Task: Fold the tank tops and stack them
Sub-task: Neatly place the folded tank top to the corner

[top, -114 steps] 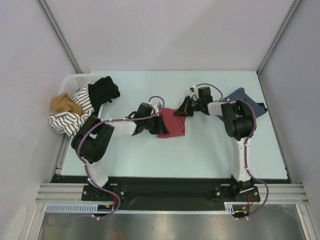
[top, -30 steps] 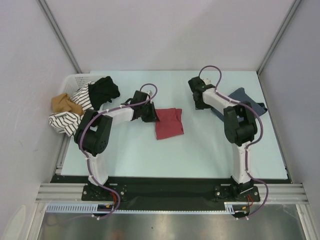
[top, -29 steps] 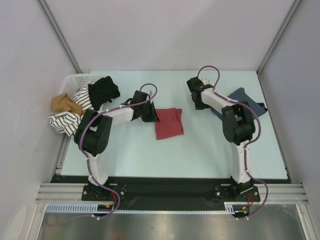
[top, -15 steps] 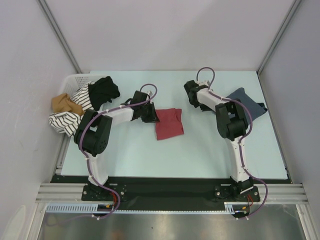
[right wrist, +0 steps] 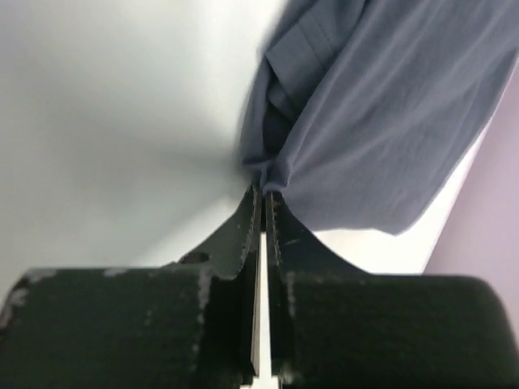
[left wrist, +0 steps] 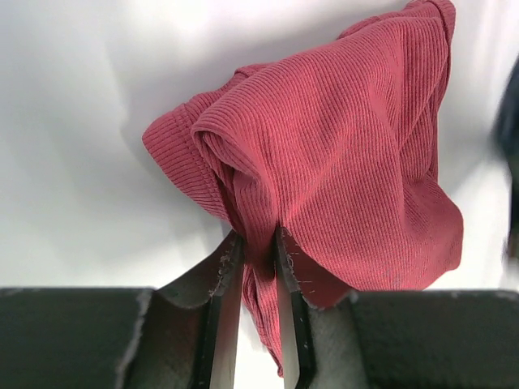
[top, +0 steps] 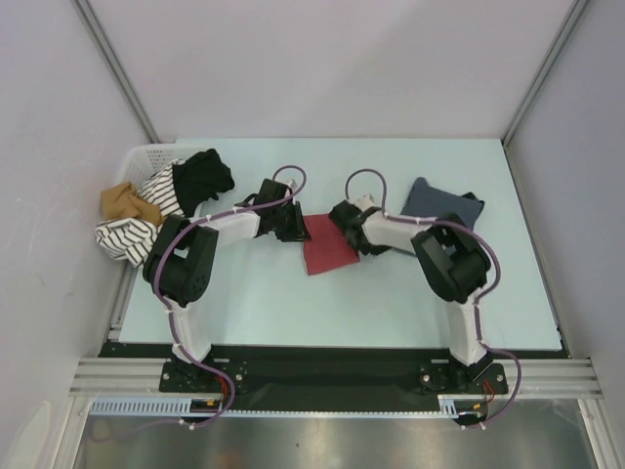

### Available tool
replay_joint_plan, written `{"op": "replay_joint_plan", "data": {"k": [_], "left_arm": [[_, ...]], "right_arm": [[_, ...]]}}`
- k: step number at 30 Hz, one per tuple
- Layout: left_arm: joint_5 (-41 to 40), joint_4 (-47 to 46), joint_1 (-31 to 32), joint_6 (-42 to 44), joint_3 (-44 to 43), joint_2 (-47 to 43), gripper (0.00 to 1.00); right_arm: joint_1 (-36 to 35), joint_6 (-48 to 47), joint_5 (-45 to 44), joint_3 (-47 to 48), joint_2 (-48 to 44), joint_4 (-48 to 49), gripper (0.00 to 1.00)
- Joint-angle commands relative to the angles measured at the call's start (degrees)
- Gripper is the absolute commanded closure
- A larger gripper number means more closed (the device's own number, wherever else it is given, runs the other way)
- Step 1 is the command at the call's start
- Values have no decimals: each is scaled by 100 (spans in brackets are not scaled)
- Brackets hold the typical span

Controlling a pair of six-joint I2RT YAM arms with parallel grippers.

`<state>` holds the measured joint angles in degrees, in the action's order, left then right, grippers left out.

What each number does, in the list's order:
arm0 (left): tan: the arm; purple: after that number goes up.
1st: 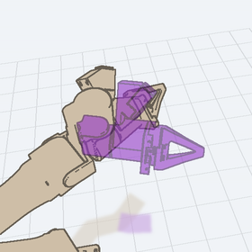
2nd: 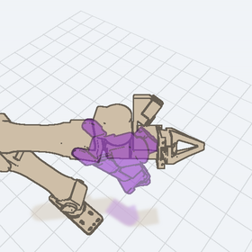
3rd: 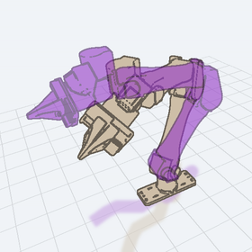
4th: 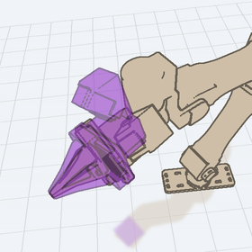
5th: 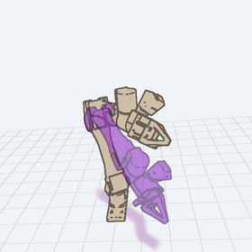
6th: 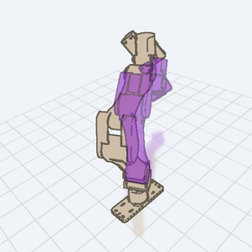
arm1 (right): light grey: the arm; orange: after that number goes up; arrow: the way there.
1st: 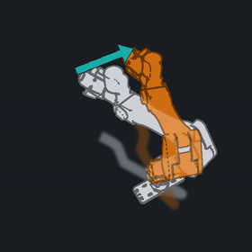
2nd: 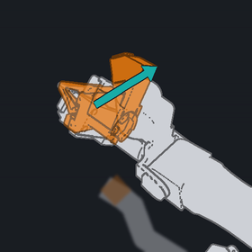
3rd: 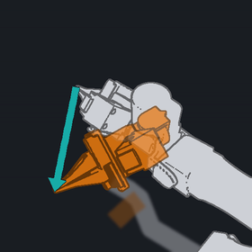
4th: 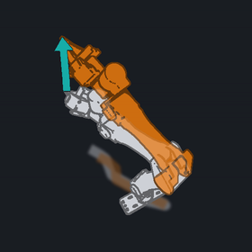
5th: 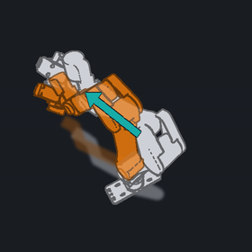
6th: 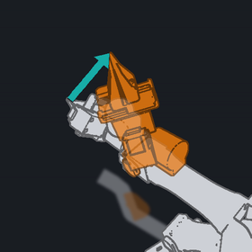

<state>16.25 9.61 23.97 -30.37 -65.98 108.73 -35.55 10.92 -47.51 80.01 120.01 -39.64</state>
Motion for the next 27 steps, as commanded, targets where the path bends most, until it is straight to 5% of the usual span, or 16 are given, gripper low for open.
{"op": "replay_joint_plan", "data": {"k": [1, 9, 10, 12, 19, 22, 27], "left_arm": [[1, 6, -24, 128, 41, -273, 74], [-52, 94, -85, 189, -126, -124, 74], [-52, 111, -85, 198, -135, -106, 74], [-52, 129, -85, 207, -187, -80, 74], [-52, 121, -85, 207, -170, -88, 70], [-96, 33, -85, 172, -30, -202, 54], [-78, -196, -85, 58, 207, -378, 43]], "right_arm": [[-618, 322, 768, -932, -1171, 456, 100], [-2095, 1350, 1858, -2323, -2245, 431, 92], [-2236, 1404, 1903, -2375, -2271, 404, 74], [-2263, 1448, 2078, -2402, -2393, 395, 55], [-1508, 834, 2851, -1700, -3079, 88, 33], [-921, 508, 3491, -1418, -3290, 263, 26], [161, 428, 5601, -1076, -3072, 1009, 26]]}}
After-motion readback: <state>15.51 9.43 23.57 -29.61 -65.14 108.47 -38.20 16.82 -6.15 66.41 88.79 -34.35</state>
